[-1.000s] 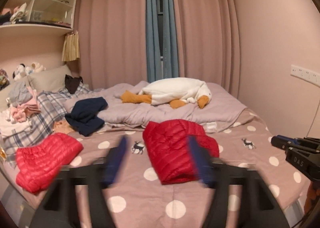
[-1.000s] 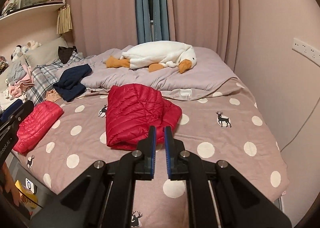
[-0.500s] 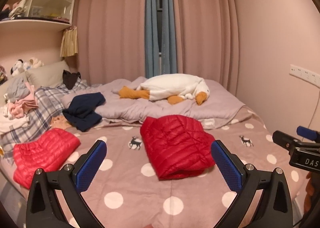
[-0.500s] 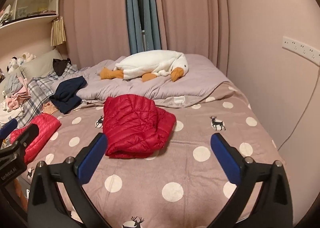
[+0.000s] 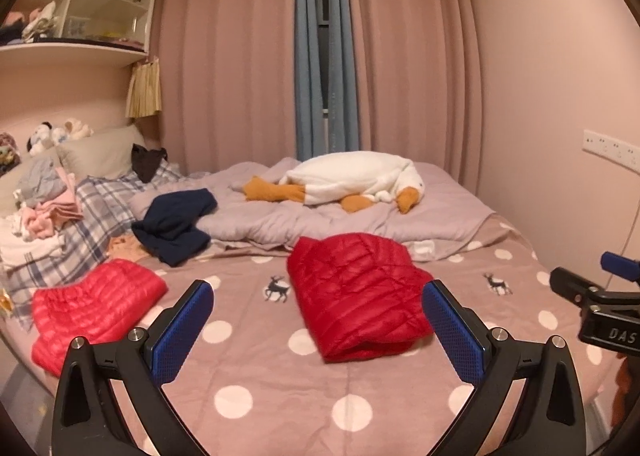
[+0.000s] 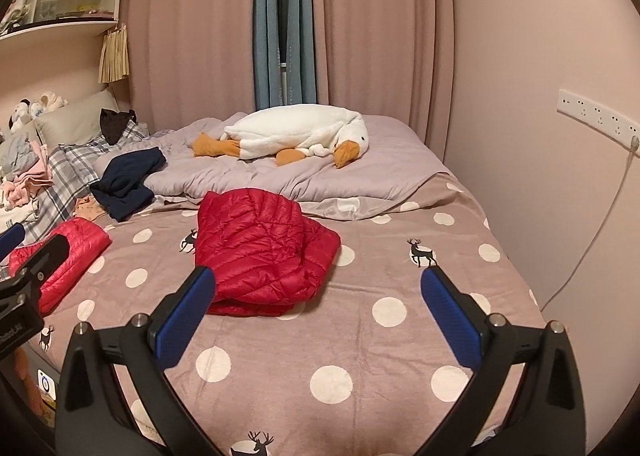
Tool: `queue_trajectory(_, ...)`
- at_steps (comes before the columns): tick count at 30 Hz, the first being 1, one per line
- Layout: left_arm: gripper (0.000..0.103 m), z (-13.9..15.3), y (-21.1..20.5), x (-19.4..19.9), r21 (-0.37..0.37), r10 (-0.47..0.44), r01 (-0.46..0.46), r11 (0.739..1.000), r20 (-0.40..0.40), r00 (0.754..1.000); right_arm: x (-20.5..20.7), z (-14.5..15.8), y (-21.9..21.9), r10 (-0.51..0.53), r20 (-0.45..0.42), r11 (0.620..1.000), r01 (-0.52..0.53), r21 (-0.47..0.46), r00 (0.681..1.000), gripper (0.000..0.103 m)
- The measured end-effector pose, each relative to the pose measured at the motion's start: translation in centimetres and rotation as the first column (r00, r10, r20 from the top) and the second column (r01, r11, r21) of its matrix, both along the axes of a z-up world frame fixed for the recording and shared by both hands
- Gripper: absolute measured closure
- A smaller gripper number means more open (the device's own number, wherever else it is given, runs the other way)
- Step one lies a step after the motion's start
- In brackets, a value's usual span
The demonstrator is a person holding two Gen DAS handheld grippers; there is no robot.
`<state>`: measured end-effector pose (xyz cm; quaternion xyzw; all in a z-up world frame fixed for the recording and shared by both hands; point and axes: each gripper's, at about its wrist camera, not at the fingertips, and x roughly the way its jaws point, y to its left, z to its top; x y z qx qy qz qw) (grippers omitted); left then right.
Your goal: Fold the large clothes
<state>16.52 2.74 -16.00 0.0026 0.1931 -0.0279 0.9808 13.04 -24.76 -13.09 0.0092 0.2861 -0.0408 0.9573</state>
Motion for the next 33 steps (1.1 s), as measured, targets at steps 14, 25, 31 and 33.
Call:
queue_trajectory(14, 0.0, -0.24, -0.2, -0.25, -0.008, -0.017, 0.017, 1.0, -0.013, 1.0, -0.39, -0.31, 0.09, -0.009, -0.009, 1.0, 0.009, -0.015, 1.0, 0.0)
queue_trajectory(25, 0.0, -0.2, -0.17, -0.41, -0.016, -0.033, 0.033, 0.999, -0.023, 0.999, -0.38, -0.42, 0.28, -0.015, -0.01, 1.0, 0.015, -0.022, 1.0, 0.0)
queue_trajectory(31, 0.0, -0.35, 0.12, -0.11, -0.033, -0.039, 0.037, 0.999, -0.038, 0.999, -0.13, -0.51, 0.24, -0.017, -0.011, 0.999, 0.017, -0.028, 1.0, 0.0)
queue_trajectory(33, 0.0, -0.31, 0.21, 0.04, -0.035, -0.038, 0.037, 0.999, -0.038, 0.999, -0.09, -0.46, 0.3, -0.015, -0.009, 1.0, 0.015, -0.024, 1.0, 0.0)
